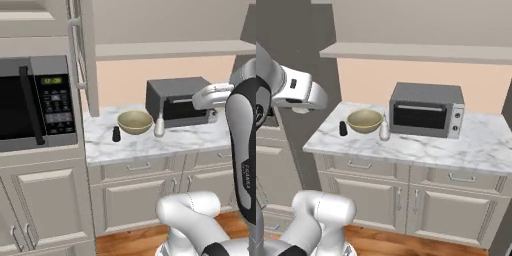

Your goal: Retrieve the bottle and the shaker from the cabinet and place them next to the mixing bowl on the counter. Then add garlic from the fridge to the mixing bowl.

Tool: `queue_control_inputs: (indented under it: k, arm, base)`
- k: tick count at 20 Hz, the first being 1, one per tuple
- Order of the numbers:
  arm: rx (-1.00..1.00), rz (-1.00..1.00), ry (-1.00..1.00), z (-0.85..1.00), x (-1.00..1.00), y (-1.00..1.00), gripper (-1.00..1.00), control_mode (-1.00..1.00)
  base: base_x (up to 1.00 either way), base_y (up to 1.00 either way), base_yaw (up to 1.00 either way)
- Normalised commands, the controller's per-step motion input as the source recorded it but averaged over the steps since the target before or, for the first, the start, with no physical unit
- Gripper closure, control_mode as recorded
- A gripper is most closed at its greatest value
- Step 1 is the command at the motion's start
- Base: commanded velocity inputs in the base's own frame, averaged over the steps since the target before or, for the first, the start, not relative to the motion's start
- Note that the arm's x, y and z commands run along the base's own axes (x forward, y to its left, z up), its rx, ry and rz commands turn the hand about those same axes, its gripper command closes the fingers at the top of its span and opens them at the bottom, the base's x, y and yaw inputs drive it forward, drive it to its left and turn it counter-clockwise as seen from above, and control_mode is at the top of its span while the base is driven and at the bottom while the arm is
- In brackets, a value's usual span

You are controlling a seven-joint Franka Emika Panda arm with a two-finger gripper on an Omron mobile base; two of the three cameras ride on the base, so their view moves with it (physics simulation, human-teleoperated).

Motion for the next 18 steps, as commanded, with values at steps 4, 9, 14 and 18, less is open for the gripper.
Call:
queue_control_inputs:
  k: [4, 9, 14, 18]
  arm:
    - [0.0, 0.0, 0.0, 0.0, 0.0, 0.0, 1.0, 1.0]
    - [0.0, 0.0, 0.0, 0.0, 0.0, 0.0, 1.0, 1.0]
    - [0.0, 0.0, 0.0, 0.0, 0.0, 0.0, 1.0, 1.0]
    - [0.0, 0.0, 0.0, 0.0, 0.0, 0.0, 1.0, 1.0]
  base:
    - [0.51, -0.01, -0.07]
    - [0.28, 0.07, -0.35]
    - [0.91, 0.64, -0.09]
    - [0.46, 0.3, -0.02]
